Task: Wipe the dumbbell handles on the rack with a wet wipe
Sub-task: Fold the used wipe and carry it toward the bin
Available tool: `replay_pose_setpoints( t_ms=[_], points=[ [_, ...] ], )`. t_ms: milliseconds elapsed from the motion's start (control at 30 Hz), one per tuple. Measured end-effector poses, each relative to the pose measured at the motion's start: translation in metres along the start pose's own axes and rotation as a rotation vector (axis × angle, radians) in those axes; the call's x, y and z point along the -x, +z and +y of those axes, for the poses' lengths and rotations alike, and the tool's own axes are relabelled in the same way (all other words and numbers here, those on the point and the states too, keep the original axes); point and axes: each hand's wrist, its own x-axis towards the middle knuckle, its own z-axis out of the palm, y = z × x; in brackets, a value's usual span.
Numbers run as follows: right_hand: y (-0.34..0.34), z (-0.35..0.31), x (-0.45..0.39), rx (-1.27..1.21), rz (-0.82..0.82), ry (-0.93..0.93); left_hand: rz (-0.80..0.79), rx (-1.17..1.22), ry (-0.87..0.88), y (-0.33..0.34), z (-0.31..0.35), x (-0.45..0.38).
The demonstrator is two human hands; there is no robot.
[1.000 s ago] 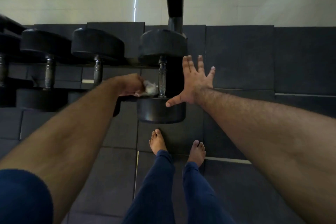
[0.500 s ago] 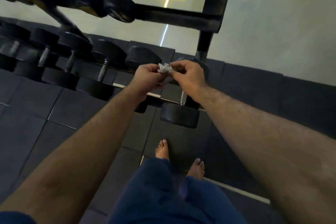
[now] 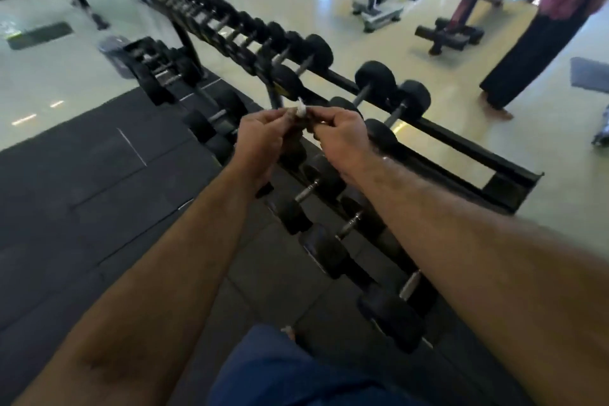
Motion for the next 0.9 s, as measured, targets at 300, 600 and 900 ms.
replay_pose_setpoints(
  t_ms=[300,600,900],
  points=[
    [0.203,-0.087,-0.116,-0.209,-0.324,-0.121,0.195,-0.056,0.154,-0.209,0.074,-0.078],
    [0.431,-0.103,-0.247,-0.198,-0.365,-0.120,0.324,-0.108,0.053,-0.415,0.107,-0.210],
    [0.652,-0.105,-0.443,-0.365,-0.595,0.107,0.355,-0.276,0.246,-0.622,0.133,-0.388]
  ],
)
